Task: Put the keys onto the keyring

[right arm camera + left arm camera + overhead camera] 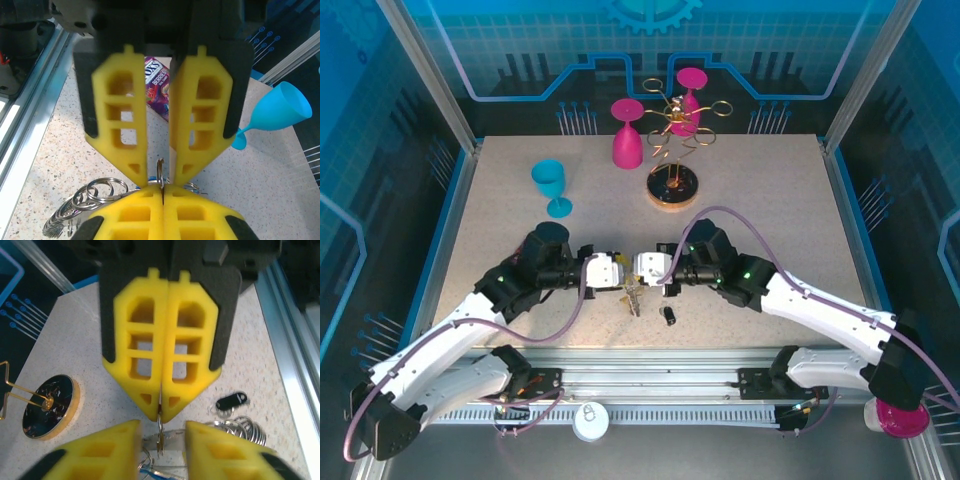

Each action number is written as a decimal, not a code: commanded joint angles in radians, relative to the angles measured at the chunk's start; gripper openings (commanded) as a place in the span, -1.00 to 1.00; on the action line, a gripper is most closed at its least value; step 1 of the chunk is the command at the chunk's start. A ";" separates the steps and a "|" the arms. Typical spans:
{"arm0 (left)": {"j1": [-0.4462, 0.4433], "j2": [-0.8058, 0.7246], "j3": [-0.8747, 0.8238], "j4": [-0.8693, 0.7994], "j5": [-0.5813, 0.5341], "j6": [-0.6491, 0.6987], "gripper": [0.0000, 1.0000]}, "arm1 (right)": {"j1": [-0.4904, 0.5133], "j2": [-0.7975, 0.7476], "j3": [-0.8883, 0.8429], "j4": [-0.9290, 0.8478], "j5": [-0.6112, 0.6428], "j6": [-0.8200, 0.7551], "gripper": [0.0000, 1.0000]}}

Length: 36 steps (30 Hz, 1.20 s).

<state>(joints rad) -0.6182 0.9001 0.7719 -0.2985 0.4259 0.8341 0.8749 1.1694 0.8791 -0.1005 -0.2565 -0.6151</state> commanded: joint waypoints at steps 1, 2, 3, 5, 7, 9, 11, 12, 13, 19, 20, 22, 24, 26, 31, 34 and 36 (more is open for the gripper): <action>0.007 -0.051 -0.055 0.047 -0.001 -0.037 -0.28 | -0.025 -0.017 -0.048 0.088 -0.088 0.080 -1.00; 0.010 -0.065 -0.073 0.055 -0.004 -0.045 -0.24 | -0.030 -0.018 -0.058 0.098 -0.098 0.091 -1.00; 0.010 -0.081 -0.088 0.061 -0.008 -0.055 -0.21 | -0.035 -0.020 -0.065 0.106 -0.106 0.100 -1.00; 0.012 -0.110 -0.117 0.069 -0.022 -0.078 -0.19 | -0.043 -0.023 -0.080 0.127 -0.127 0.121 -1.00; 0.013 -0.131 -0.138 0.074 -0.033 -0.099 -0.19 | -0.048 -0.026 -0.090 0.149 -0.146 0.140 -1.00; 0.015 -0.144 -0.161 0.094 -0.042 -0.133 -0.19 | -0.053 -0.028 -0.100 0.171 -0.167 0.159 -1.00; 0.014 -0.148 -0.187 0.124 -0.040 -0.161 -0.19 | -0.057 -0.026 -0.110 0.192 -0.189 0.177 -1.00; 0.015 -0.147 -0.195 0.137 -0.035 -0.174 -0.20 | -0.058 -0.024 -0.112 0.196 -0.194 0.182 -1.00; 0.014 -0.144 -0.203 0.149 -0.030 -0.184 -0.22 | -0.058 -0.022 -0.112 0.197 -0.196 0.184 -1.00; 0.017 -0.104 -0.212 0.193 0.008 -0.213 -0.37 | -0.059 -0.022 -0.117 0.212 -0.214 0.202 -1.00; 0.017 -0.098 -0.213 0.200 0.013 -0.216 -0.40 | -0.060 -0.022 -0.118 0.215 -0.216 0.205 -1.00; 0.018 -0.093 -0.216 0.218 0.021 -0.226 -0.44 | -0.058 -0.020 -0.118 0.219 -0.222 0.208 -1.00; 0.020 -0.092 -0.221 0.237 0.029 -0.236 -0.47 | -0.058 -0.017 -0.116 0.220 -0.228 0.212 -1.00; 0.021 -0.092 -0.227 0.251 0.039 -0.245 -0.49 | -0.058 -0.012 -0.114 0.223 -0.234 0.213 -1.00; 0.021 -0.089 -0.232 0.264 0.051 -0.254 -0.57 | -0.055 0.001 -0.106 0.231 -0.245 0.218 -1.00; 0.022 -0.087 -0.231 0.265 0.052 -0.254 -0.71 | -0.053 0.007 -0.104 0.238 -0.250 0.221 -1.00; 0.022 -0.087 -0.231 0.264 0.054 -0.253 -0.76 | -0.051 0.009 -0.103 0.240 -0.252 0.222 -1.00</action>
<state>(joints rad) -0.6041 0.8108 0.5529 -0.0654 0.4519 0.5922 0.8234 1.1732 0.7654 0.0883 -0.4652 -0.4084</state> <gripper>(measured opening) 0.125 0.058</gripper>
